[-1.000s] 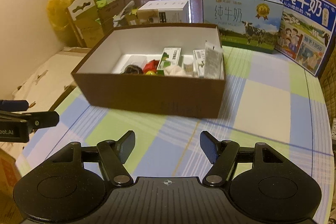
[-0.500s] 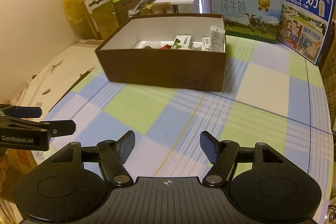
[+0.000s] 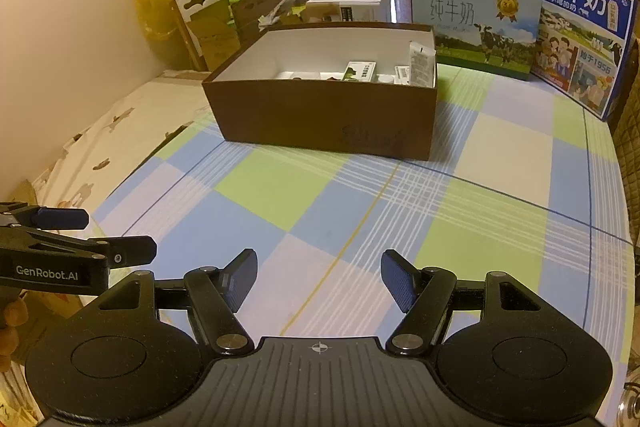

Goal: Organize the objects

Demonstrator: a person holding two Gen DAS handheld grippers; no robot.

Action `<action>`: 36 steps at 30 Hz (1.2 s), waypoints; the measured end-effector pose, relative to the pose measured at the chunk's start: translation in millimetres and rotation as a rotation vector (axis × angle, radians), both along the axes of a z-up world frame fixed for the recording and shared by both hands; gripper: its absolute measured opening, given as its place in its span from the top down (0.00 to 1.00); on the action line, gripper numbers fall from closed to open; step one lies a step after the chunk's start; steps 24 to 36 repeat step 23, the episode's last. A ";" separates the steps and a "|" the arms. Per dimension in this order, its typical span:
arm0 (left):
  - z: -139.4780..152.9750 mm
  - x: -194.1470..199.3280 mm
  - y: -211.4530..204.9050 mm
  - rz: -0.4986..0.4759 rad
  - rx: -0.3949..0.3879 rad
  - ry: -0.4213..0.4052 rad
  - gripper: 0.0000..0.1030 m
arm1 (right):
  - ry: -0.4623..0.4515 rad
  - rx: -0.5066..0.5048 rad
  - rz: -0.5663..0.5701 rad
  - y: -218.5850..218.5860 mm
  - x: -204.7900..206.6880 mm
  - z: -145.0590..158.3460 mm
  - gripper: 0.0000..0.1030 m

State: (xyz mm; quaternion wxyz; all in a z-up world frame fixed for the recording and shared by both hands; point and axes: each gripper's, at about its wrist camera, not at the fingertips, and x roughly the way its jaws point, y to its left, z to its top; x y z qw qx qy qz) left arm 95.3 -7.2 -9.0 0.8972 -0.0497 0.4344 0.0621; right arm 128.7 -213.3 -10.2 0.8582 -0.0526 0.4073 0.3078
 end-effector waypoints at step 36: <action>2.7 -2.3 -17.3 0.006 0.008 -0.015 0.01 | 0.010 0.014 -0.004 -18.6 -2.2 -2.9 0.36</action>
